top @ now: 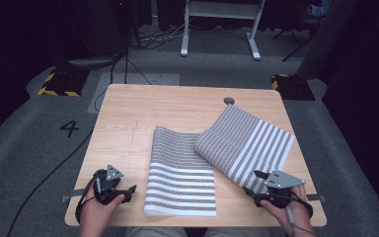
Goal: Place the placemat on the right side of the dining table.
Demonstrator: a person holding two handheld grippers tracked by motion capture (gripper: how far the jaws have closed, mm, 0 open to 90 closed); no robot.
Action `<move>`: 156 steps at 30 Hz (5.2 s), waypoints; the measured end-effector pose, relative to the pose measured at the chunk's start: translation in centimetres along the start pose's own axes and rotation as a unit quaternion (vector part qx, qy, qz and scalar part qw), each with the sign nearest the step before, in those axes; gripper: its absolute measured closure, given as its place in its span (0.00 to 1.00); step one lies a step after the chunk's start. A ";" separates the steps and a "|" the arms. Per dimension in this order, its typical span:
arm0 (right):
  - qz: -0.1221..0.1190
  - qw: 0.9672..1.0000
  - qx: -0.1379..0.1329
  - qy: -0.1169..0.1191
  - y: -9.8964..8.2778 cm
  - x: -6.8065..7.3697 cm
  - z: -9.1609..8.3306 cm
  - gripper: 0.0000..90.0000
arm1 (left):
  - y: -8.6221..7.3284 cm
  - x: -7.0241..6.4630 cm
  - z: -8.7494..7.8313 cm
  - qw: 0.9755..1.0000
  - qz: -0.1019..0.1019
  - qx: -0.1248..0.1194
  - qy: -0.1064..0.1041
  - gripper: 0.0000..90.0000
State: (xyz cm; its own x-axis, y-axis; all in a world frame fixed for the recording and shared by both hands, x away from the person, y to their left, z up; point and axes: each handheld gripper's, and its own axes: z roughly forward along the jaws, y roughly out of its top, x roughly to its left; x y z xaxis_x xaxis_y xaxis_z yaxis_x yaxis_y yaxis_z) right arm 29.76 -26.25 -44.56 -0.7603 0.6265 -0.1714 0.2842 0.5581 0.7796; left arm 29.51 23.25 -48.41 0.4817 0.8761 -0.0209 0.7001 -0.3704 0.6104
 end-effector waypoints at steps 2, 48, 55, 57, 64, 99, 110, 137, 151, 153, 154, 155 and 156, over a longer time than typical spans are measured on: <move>-0.005 1.000 0.003 0.001 0.6 0.4 1.1 0.34 | -0.2 0.1 -0.1 1.000 -0.004 -0.001 -0.001 0.25; 0.115 0.989 0.048 -0.077 1.5 -11.6 0.9 0.66 | -2.2 0.6 -1.0 1.000 -0.026 0.003 0.011 0.25; 0.085 0.981 0.096 -0.148 0.4 -11.8 2.2 0.43 | -2.2 0.6 -1.0 1.000 -0.025 0.005 0.008 0.25; 0.075 0.983 0.084 -0.144 0.5 -11.3 2.1 0.41 | -2.3 0.6 -1.0 1.000 -0.028 0.005 0.011 0.25; 0.027 0.986 0.069 -0.147 1.5 -9.2 1.8 0.39 | -2.2 0.4 -0.9 1.000 -0.026 0.007 0.009 0.25; -0.078 0.996 0.021 0.028 4.3 1.5 1.2 0.41 | -2.2 0.4 -1.1 1.000 -0.019 0.004 0.012 0.25; -0.076 0.991 0.047 0.101 1.9 6.3 3.6 0.34 | -2.1 0.2 -1.1 1.000 -0.016 0.005 0.010 0.25; -0.069 0.986 0.078 0.133 0.2 4.7 0.9 0.94 | -1.9 0.2 -0.7 1.000 -0.017 0.007 0.008 0.25; 0.015 0.990 0.097 0.098 -4.3 1.6 -2.6 0.89 | -0.9 -0.2 -0.1 1.000 -0.007 0.006 -0.001 0.25; 0.026 0.991 0.095 0.091 -4.6 1.1 -2.5 0.83 | -0.9 -0.2 -0.2 1.000 -0.005 0.007 -0.003 0.25; 0.033 0.991 0.093 0.089 -4.7 1.0 -2.5 0.77 | -0.9 -0.2 -0.2 1.000 -0.004 0.007 -0.001 0.25; 0.041 0.992 0.087 0.085 -4.8 1.0 -2.6 0.68 | -0.9 -0.1 -0.2 1.000 -0.004 0.007 0.000 0.25; 0.060 0.992 0.062 0.088 -4.8 1.2 -2.8 0.56 | -0.9 -0.1 -0.2 1.000 -0.005 0.008 0.000 0.25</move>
State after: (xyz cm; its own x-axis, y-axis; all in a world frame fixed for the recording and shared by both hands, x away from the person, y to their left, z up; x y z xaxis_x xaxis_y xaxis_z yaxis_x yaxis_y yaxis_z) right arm 25.78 -29.71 -46.83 -0.8042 0.5934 0.0342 0.4398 0.5554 0.7057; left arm 28.72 23.56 -48.77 0.4747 0.8797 -0.0269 0.7128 -0.3663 0.5981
